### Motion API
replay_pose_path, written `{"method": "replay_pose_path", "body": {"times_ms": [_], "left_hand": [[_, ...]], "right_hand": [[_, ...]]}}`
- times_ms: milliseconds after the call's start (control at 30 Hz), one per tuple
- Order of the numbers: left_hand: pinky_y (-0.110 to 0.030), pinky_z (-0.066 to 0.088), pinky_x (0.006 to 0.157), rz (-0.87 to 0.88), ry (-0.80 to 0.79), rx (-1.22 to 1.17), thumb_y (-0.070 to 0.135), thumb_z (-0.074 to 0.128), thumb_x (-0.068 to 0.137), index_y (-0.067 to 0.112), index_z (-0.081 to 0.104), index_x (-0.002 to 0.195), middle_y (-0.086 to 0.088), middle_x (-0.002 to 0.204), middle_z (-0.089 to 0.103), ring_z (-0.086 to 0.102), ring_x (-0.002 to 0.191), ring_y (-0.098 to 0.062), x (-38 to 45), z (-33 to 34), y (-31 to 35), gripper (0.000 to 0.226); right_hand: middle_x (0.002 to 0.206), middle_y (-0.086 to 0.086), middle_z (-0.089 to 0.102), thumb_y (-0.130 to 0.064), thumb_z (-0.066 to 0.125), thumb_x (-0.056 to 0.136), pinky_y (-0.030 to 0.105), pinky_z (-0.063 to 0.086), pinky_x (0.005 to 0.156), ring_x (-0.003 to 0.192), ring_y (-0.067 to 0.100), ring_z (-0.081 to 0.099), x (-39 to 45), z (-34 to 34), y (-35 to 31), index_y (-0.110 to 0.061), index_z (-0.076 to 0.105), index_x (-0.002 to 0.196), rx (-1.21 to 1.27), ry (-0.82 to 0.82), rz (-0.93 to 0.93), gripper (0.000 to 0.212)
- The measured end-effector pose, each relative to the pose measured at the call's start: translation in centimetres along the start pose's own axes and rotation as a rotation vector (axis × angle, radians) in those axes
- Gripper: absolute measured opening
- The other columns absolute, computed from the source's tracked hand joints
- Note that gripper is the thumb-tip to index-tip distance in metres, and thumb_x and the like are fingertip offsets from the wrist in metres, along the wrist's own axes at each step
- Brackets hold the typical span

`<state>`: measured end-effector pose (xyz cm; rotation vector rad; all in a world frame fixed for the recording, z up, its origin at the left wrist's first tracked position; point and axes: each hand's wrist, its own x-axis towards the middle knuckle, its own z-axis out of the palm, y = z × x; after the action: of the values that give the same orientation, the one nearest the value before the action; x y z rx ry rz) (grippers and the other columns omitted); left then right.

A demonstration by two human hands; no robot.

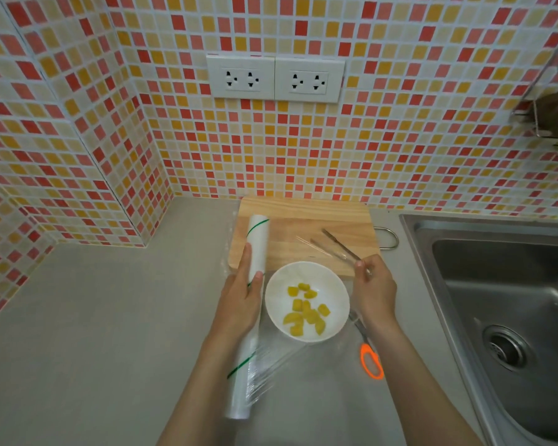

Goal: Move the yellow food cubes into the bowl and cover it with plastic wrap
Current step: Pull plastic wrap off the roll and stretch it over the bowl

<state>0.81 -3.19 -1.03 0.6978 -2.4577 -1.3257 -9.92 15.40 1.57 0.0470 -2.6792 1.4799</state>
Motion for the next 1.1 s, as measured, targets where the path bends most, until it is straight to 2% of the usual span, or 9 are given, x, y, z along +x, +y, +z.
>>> {"method": "replay_pose_path", "body": {"times_ms": [200,333,400,467,533,733,867,1000,1100], "left_hand": [[-0.033,0.038,0.089,-0.062,-0.016,0.087,0.042,0.03,0.097,0.058,-0.003,0.139,-0.013,0.127,0.051,0.05,0.114,-0.03,0.2,1.2,-0.9,0.055],[-0.029,0.031,0.084,-0.115,0.005,0.059,0.046,0.027,0.097,0.062,-0.003,0.137,-0.008,0.121,0.049,0.049,0.11,-0.026,-0.4,1.9,-1.4,0.052],[-0.03,0.031,0.081,-0.145,0.009,0.044,0.046,0.024,0.097,0.06,0.0,0.139,-0.008,0.117,0.05,0.049,0.103,-0.024,-0.6,2.2,-1.3,0.05],[-0.031,0.031,0.078,-0.145,-0.008,0.054,0.044,0.022,0.098,0.058,0.0,0.14,-0.009,0.112,0.051,0.046,0.091,-0.02,-0.6,2.4,-1.2,0.049],[-0.031,0.032,0.075,-0.139,-0.033,0.081,0.044,0.021,0.099,0.057,-0.002,0.14,-0.009,0.109,0.05,0.042,0.084,-0.016,-0.6,2.4,-1.2,0.05],[-0.033,0.033,0.077,-0.149,-0.056,0.093,0.044,0.02,0.099,0.055,-0.003,0.141,-0.007,0.11,0.047,0.044,0.087,-0.019,-0.5,2.3,-1.1,0.05],[-0.03,0.03,0.074,-0.151,-0.053,0.07,0.043,0.021,0.099,0.054,-0.001,0.142,-0.006,0.107,0.046,0.045,0.089,-0.02,-0.6,2.2,-1.0,0.05],[-0.029,0.03,0.075,-0.149,-0.051,0.07,0.041,0.022,0.099,0.051,0.001,0.144,-0.008,0.109,0.047,0.049,0.103,-0.026,-0.7,2.2,-0.9,0.05],[-0.029,0.029,0.076,-0.157,-0.049,0.08,0.041,0.021,0.099,0.05,0.001,0.144,-0.01,0.115,0.047,0.049,0.106,-0.027,-0.7,2.1,-0.9,0.05]], "right_hand": [[0.083,0.005,0.054,-0.016,0.047,0.093,0.032,0.038,0.069,0.08,0.025,0.052,0.2,1.0,2.7,-0.005,0.055,0.083,0.031,-0.062,0.156,0.017],[0.083,0.011,0.06,-0.015,0.049,0.09,0.051,0.053,0.08,0.089,0.036,0.061,-0.1,2.0,3.8,-0.011,0.054,0.083,0.142,-0.126,0.277,0.01],[0.086,0.014,0.064,-0.015,0.05,0.09,0.051,0.055,0.074,0.082,0.034,0.064,-0.2,2.1,3.8,-0.017,0.052,0.093,0.258,-0.185,0.304,0.005],[0.076,0.009,0.067,-0.01,0.05,0.089,0.037,0.055,0.054,0.065,0.025,0.065,-0.2,2.0,3.9,-0.027,0.051,0.104,0.398,-0.266,0.313,0.023],[0.068,0.003,0.067,-0.004,0.051,0.086,0.025,0.048,0.042,0.055,0.018,0.063,-0.2,1.9,3.9,-0.031,0.056,0.1,0.427,-0.329,0.3,0.031],[0.061,0.006,0.064,-0.011,0.061,0.086,0.018,0.042,0.037,0.045,0.01,0.057,0.0,2.2,3.8,-0.011,0.069,0.072,0.382,-0.328,0.308,0.016],[0.043,-0.004,0.053,-0.014,0.065,0.082,0.02,0.038,0.041,0.043,0.006,0.047,0.1,2.9,4.4,-0.017,0.053,0.043,0.339,-0.241,0.313,0.04],[0.047,0.003,0.036,-0.029,0.066,0.082,0.026,0.029,0.05,0.05,0.016,0.033,0.0,3.6,4.7,-0.02,0.032,0.039,0.326,-0.184,0.412,0.055],[0.057,0.006,0.048,-0.031,0.066,0.083,0.034,0.037,0.06,0.059,0.02,0.045,0.0,3.9,4.7,-0.021,0.04,0.049,0.329,-0.166,0.391,0.044]]}}
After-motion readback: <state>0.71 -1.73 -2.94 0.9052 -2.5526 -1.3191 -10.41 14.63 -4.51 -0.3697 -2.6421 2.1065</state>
